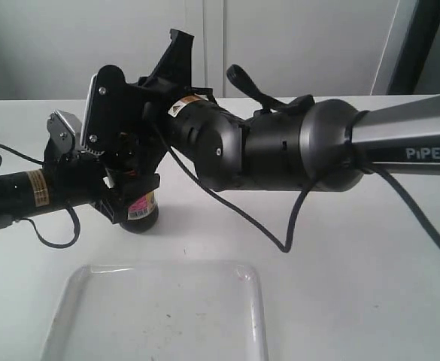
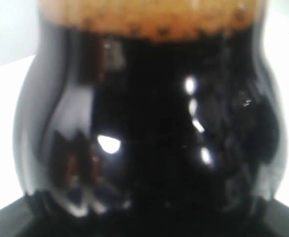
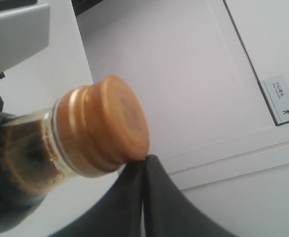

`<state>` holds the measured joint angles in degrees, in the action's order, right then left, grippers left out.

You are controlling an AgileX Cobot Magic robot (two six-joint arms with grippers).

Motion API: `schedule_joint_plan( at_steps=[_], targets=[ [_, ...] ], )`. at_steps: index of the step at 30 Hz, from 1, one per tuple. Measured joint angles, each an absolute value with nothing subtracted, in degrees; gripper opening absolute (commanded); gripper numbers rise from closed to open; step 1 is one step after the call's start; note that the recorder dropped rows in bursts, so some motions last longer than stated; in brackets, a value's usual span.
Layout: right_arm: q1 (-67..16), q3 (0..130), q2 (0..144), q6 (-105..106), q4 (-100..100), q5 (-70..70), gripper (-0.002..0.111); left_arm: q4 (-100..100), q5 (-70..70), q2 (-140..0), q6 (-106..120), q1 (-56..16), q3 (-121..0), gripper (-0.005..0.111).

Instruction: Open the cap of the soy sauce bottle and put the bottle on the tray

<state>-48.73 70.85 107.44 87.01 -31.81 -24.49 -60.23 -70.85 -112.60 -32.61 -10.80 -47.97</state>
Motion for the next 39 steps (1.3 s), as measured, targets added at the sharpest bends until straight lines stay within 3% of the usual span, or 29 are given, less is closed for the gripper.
schedule_joint_plan(
  at_steps=[8, 16, 23, 31, 39],
  targets=[
    [-49.7, 72.8, 107.9, 85.8, -33.0, -24.2, 0.000, -59.4, -70.7, -112.6, -32.6, -11.0, -48.0, 0.000],
    [-56.7, 78.8, 106.6, 87.8, -30.4, -19.1, 0.000, -60.6, -69.8, -113.0, -31.5, -12.3, -48.1, 0.000],
    [-56.5, 80.3, 101.4, 88.6, -35.2, -17.4, 0.000, -61.7, -69.8, -113.0, -31.0, -12.7, -48.1, 0.000],
    [-48.6, 80.3, 98.6, 87.7, -53.3, -4.2, 0.000, -61.7, -69.8, -113.0, -31.0, -12.7, -48.1, 0.000],
    [-40.0, 80.5, 98.3, 77.2, -56.6, 14.9, 0.000, -61.7, -69.8, -113.0, -31.0, -12.7, -48.1, 0.000]
  ],
)
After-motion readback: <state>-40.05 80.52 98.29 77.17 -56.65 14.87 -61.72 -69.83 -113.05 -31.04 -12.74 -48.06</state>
